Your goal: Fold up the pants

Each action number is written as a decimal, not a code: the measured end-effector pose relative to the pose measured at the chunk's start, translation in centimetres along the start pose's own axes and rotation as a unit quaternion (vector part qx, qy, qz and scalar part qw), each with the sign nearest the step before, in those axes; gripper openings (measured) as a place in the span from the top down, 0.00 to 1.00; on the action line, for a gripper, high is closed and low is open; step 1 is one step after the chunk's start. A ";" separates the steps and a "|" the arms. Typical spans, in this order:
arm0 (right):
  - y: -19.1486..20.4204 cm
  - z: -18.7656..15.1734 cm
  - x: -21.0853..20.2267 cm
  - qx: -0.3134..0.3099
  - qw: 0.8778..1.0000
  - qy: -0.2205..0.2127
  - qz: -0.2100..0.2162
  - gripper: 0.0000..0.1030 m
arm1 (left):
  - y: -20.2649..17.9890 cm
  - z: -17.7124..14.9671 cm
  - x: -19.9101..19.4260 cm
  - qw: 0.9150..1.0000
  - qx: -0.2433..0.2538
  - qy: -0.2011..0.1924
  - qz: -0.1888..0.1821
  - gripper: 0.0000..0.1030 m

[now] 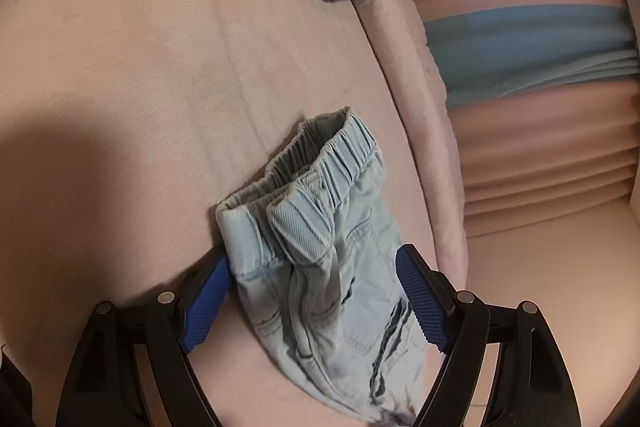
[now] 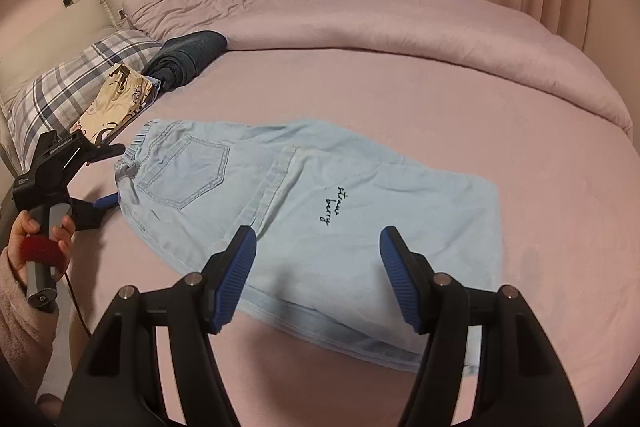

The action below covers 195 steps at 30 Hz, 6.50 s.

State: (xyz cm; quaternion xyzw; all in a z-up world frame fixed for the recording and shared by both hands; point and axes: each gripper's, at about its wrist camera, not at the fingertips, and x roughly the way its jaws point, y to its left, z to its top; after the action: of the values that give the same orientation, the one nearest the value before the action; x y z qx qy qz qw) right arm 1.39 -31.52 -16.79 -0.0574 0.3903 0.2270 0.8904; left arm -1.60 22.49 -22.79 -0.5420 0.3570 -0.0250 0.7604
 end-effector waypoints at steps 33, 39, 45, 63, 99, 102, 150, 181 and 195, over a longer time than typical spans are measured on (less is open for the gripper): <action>1.2 -0.3 7.0 0.066 0.986 0.086 0.129 0.45 | -14.9 -13.1 2.4 0.926 0.376 0.019 0.037 0.78; -6.3 1.7 4.8 0.238 0.946 0.057 0.213 0.32 | -15.4 -14.7 3.3 0.901 0.429 0.031 0.052 0.78; -3.0 5.6 6.7 0.214 0.933 0.101 0.273 0.30 | -15.5 -17.3 4.6 0.868 0.488 0.069 0.063 0.78; -3.1 10.4 6.3 0.143 0.955 0.085 0.244 0.95 | -20.3 -18.9 4.0 0.837 0.542 0.072 0.028 0.78; -19.9 -1.9 4.4 0.317 0.938 0.103 0.093 0.76 | -25.7 -30.9 18.3 0.736 0.625 0.259 0.022 0.54; -20.7 -2.6 3.4 0.338 0.933 0.095 0.075 0.58 | -25.8 -28.8 15.4 0.764 0.594 0.251 -0.013 0.39; -10.9 2.8 2.9 0.089 0.995 0.020 -0.036 0.76 | -21.6 -20.2 14.5 0.839 0.511 0.104 0.153 0.31; -9.3 -5.5 0.3 0.046 0.997 0.047 -0.041 0.72 | -19.9 -23.5 18.1 0.815 0.532 0.158 0.164 0.29; -9.1 -7.0 0.2 0.059 0.998 -0.009 -0.033 0.72 | -25.1 -25.8 19.4 0.802 0.561 0.145 0.143 0.28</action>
State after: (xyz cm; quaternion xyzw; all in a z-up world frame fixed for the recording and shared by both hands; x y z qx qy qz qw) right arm 0.85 -41.52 -22.45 -0.0160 0.3931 0.1745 0.9026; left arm 6.84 -16.90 -15.77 0.0463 0.4603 -0.1905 0.8659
